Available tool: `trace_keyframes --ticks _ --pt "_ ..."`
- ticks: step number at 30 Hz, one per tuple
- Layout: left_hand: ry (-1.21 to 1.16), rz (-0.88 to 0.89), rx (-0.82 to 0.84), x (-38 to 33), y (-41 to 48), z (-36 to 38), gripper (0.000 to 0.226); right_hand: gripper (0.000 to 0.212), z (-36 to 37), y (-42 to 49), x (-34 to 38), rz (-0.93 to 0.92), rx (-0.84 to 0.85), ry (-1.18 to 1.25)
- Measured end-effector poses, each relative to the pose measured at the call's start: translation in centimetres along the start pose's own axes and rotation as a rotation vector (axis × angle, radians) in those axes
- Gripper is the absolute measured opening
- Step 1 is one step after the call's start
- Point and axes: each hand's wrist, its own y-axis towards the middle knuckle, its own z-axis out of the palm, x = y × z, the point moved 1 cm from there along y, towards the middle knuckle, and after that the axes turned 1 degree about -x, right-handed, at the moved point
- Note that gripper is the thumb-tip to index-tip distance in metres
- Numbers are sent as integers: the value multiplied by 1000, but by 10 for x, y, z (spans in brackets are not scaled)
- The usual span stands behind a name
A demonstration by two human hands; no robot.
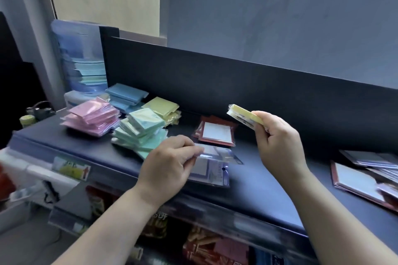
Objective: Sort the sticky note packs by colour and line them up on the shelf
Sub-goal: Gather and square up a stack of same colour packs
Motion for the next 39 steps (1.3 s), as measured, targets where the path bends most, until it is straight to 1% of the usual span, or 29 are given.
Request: trace_keyframes --ticks 6,8,10,12,15,17,19,22,24,27,30,31,36,39 --pt "2 17 320 31 -7 -11 38 24 36 12 29 -17 86 23" --pt "11 12 365 38 -6 -16 48 23 47 16 37 -25 116 39" --pt "15 23 302 44 -5 -20 49 23 59 21 44 -44 150 42" --pt "27 29 167 50 -3 -24 41 23 73 29 50 -64 181 23" --pt "66 -27 -16 64 4 -30 31 24 95 42 58 -70 215 2" --pt "117 -84 -53 77 9 -33 30 24 110 52 64 -71 237 0" --pt "170 -142 -32 89 12 -34 32 23 127 62 70 -79 251 4" --pt "229 -246 22 102 12 -33 44 24 151 76 80 -89 267 25" --pt "247 -293 38 106 10 -31 47 26 166 82 86 -97 285 38" --pt "275 -292 44 108 9 -28 45 29 187 90 90 -100 364 -11" --pt "270 -282 27 108 9 -28 43 36 204 89 88 -115 584 -110" --pt "270 -282 24 109 8 -28 42 38 205 89 87 -123 627 -111" --pt "275 -295 56 109 9 -28 43 40 197 93 80 -118 727 -94" --pt "268 -325 82 108 12 -31 47 43 185 90 73 -59 699 -91"
